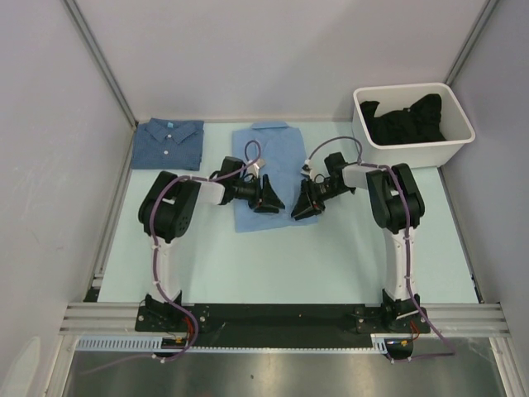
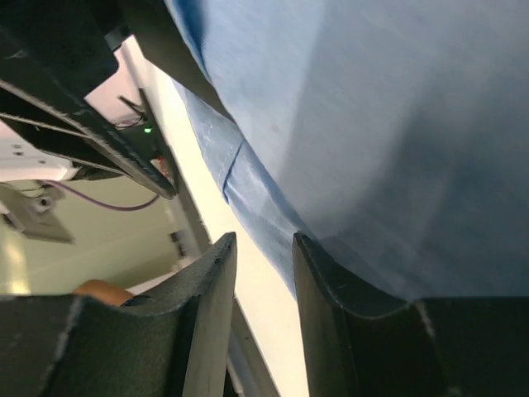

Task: Fold and stack the long sleeve shirts
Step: Fold the shirt

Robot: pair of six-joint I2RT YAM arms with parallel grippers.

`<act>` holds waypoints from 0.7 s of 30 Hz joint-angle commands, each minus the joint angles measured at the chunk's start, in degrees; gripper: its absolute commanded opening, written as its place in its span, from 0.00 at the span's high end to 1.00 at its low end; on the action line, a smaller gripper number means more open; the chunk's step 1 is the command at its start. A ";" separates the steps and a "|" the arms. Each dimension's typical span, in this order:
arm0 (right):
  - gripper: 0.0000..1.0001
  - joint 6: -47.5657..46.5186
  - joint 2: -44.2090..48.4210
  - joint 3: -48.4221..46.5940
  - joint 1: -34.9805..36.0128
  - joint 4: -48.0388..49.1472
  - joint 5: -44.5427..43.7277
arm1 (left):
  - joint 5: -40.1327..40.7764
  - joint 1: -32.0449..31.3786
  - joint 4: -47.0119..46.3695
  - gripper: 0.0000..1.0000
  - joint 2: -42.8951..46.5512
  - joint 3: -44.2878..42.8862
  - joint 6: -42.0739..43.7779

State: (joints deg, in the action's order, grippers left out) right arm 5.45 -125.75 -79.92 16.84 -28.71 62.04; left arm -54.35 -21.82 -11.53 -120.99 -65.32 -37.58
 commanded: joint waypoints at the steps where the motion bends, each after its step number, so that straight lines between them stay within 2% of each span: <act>1: 0.61 -3.60 -0.99 -0.67 -1.90 -5.81 -2.36 | 1.01 0.55 2.03 0.44 5.48 1.15 6.37; 3: 0.61 -5.27 0.50 -0.06 -2.42 -8.01 -2.54 | -0.40 1.69 6.23 0.44 10.93 3.34 9.71; 6: 0.61 -9.40 3.57 -0.06 -2.25 -11.53 -2.80 | -2.25 3.89 9.06 0.43 16.90 7.81 9.81; 11: 0.60 -9.50 7.27 -4.27 -1.55 -10.59 0.35 | -3.92 4.25 12.32 0.43 20.79 11.70 10.78; 15: 0.59 -1.95 6.41 -7.00 1.17 -1.63 1.94 | -2.79 3.28 9.97 0.44 17.64 11.97 10.16; 18: 0.60 -2.03 1.93 -8.23 2.93 -1.26 1.68 | -1.12 4.07 9.42 0.45 12.81 11.62 9.55; 21: 0.61 -3.61 -3.52 -6.83 1.18 -0.74 -0.60 | 0.91 6.35 8.98 0.45 8.94 12.23 9.36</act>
State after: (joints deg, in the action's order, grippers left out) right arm 1.52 -123.20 -87.33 19.00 -31.14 62.43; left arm -55.51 -17.78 -1.65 -108.20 -54.11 -28.91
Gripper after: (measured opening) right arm 0.400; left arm 0.550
